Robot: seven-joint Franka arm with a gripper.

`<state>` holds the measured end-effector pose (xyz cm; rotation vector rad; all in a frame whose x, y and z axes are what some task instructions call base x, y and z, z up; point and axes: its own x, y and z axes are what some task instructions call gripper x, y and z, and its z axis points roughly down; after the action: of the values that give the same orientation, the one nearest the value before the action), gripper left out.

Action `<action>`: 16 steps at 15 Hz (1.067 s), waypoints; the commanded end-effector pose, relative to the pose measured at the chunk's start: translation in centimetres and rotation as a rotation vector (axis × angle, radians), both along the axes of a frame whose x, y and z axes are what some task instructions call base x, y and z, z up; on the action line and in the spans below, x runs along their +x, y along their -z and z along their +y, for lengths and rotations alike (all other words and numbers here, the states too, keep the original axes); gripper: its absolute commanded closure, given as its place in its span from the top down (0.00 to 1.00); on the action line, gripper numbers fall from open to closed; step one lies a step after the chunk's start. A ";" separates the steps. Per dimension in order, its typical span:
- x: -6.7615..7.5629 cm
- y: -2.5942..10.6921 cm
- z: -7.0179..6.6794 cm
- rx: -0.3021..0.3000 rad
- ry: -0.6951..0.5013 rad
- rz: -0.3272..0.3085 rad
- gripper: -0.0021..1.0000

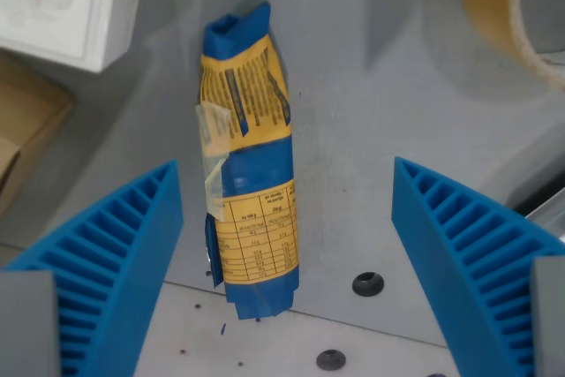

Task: Pick up the blue bag

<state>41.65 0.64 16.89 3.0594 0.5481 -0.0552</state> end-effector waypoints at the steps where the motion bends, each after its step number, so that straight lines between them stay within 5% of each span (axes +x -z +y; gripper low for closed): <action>1: -0.8 0.7 -0.5 -0.010 -0.130 -0.113 1.00; 16: -0.7 2.1 -0.2 -0.019 -0.099 -0.095 1.00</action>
<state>41.36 0.65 15.06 3.0400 0.6487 -0.0422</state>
